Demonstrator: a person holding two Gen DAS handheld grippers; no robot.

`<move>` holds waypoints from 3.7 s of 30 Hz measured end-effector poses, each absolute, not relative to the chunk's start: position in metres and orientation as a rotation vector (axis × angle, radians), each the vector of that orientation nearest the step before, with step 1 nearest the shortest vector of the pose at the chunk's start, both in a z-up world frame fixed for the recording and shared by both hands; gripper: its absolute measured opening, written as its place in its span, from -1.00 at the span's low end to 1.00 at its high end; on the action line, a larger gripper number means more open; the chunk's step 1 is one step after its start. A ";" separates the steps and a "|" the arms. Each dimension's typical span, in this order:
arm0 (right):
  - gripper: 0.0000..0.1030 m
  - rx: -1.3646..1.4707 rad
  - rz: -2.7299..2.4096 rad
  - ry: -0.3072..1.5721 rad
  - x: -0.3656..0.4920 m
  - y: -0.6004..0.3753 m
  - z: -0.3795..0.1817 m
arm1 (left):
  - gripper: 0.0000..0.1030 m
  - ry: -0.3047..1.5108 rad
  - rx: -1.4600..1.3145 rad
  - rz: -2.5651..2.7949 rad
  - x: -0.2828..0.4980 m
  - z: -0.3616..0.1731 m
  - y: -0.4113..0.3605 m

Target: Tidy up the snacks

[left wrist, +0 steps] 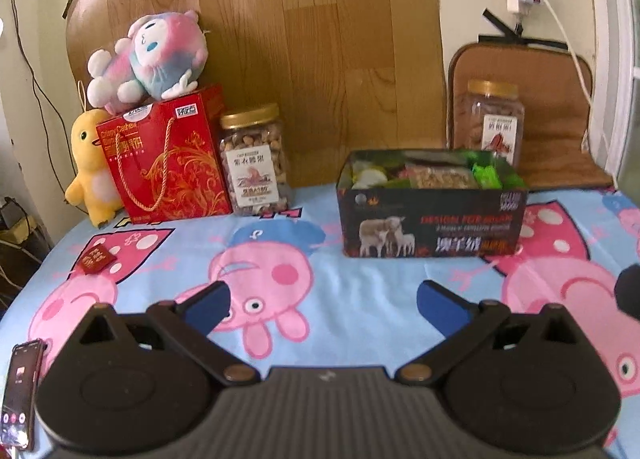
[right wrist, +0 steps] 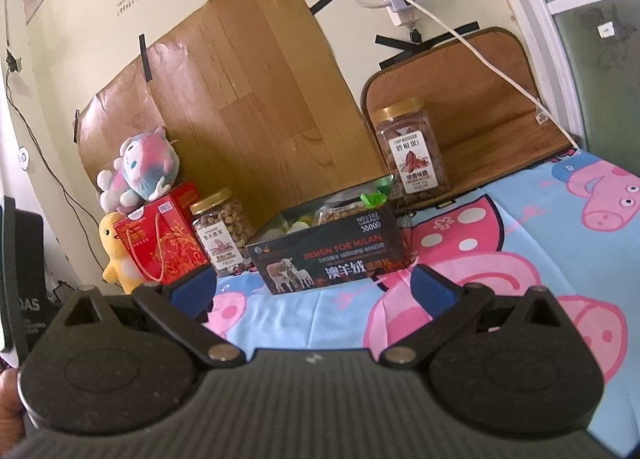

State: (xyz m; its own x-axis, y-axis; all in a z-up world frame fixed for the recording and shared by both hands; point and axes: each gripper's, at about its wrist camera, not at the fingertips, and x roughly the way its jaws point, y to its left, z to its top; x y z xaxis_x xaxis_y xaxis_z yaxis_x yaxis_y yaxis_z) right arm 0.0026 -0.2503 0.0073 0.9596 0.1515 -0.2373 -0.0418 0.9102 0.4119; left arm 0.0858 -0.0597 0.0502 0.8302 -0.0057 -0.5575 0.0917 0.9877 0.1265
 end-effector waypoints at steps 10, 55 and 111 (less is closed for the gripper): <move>1.00 0.415 0.111 0.285 0.004 -0.247 0.006 | 1.00 0.587 0.174 -0.015 0.086 0.044 -0.057; 1.00 0.407 0.172 0.308 0.007 -0.240 0.012 | 1.00 0.666 0.192 -0.002 0.086 0.035 -0.059; 1.00 0.426 0.166 0.315 0.003 -0.240 0.008 | 1.00 0.692 0.171 -0.068 0.076 0.036 -0.066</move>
State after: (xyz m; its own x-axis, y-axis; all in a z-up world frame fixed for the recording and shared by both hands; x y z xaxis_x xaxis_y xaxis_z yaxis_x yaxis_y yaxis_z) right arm 0.0033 -0.2395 0.0080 0.9381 0.2230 -0.2650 -0.0921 0.8982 0.4299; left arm 0.0762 -0.0657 0.0357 0.7682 -0.0054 -0.6401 0.1187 0.9838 0.1341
